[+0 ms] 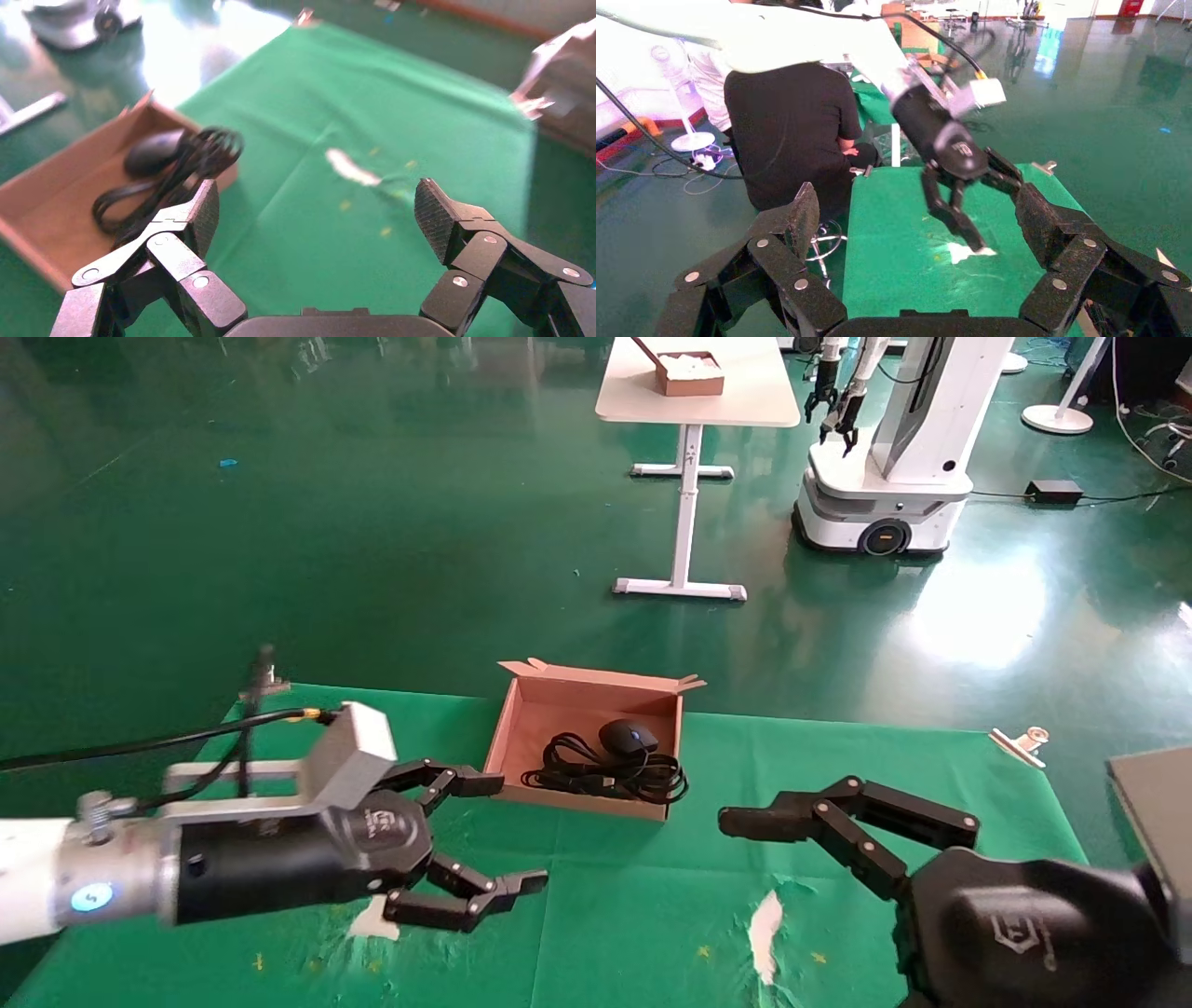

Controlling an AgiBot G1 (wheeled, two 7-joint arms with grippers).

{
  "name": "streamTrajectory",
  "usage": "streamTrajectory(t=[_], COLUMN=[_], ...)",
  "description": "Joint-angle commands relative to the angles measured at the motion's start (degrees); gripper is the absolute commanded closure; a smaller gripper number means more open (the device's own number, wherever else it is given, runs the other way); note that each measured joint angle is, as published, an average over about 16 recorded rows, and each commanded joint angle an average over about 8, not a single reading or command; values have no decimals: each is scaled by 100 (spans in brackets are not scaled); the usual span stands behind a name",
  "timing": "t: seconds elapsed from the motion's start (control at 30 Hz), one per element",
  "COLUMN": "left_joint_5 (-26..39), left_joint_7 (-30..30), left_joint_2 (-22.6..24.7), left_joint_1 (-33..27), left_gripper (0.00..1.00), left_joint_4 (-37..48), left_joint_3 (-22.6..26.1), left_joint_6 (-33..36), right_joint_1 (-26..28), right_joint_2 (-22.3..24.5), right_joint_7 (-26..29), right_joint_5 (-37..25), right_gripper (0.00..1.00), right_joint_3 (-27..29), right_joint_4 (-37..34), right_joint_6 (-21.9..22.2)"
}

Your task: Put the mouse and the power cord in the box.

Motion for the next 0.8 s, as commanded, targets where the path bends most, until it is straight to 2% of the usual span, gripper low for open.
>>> streamTrajectory(t=[0.03,0.57,0.8], left_joint_5=[-220,-1921,-2205], left_joint_7=[61,530,591], left_joint_2=[-108,-938,-1073], left_joint_1=[153,1332,1524], left_gripper=[0,0,0], left_joint_4=[-137,-1193,-1363], left_joint_3=[-209,-1817,-2080], left_joint_6=[169,1469,1682], right_joint_1=[1,-1,-8], right_joint_2=[0,6,13], right_joint_7=[-1,-4,-4], right_joint_5=[1,11,22], right_gripper=[0,0,0], right_joint_3=[-1,-4,3], right_joint_4=[-1,1,6], right_joint_6=[0,-1,-7])
